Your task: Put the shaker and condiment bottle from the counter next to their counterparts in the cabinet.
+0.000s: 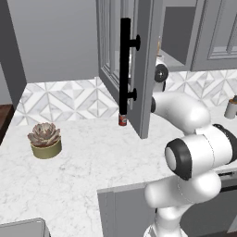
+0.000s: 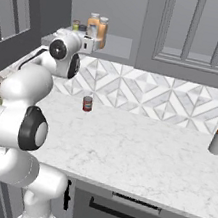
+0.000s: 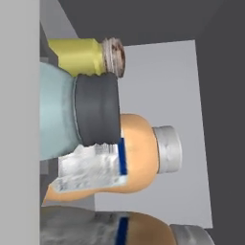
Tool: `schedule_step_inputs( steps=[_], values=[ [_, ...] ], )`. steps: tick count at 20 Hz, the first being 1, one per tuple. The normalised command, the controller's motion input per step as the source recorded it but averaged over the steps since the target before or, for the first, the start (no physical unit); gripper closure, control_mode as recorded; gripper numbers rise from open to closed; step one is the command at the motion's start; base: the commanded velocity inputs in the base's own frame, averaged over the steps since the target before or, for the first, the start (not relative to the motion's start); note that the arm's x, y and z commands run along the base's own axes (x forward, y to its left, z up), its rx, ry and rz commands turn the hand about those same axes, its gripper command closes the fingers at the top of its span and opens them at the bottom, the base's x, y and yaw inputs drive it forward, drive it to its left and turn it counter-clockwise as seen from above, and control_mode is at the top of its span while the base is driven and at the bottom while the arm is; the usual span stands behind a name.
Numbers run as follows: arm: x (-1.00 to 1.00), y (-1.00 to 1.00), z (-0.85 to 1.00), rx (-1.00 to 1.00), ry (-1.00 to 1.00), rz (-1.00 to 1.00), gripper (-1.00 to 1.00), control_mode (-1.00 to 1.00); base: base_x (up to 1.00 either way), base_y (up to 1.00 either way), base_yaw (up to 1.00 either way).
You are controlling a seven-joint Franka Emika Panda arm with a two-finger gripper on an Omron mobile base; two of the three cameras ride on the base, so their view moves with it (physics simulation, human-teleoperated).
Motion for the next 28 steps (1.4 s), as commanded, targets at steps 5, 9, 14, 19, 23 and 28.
schedule_step_inputs(
  steps=[5, 9, 14, 19, 23, 28],
  values=[
    [0.03, 0.0, -0.44, 0.03, -0.04, 0.0, -1.0, -1.0, 0.0, 0.0, 0.0],
    [-0.03, -0.12, 0.28, 0.08, 0.0, 0.0, -1.0, -1.0, 0.0, 0.0, 0.0],
    [-0.47, -0.12, 0.47, 0.04, 0.0, 0.0, -1.0, -1.0, 0.0, 0.0, 0.0],
    [-0.94, -0.23, 0.06, 0.11, 0.04, -0.05, -1.0, -1.0, 0.0, 0.0, 0.0],
    [-1.0, -0.34, 0.19, 0.16, 0.04, -0.09, -1.0, -1.0, 0.0, 0.0, 0.0],
    [-1.0, -0.22, 0.13, 0.16, 0.12, -0.06, -1.0, -1.0, 0.0, 0.0, 0.0]
  ],
)
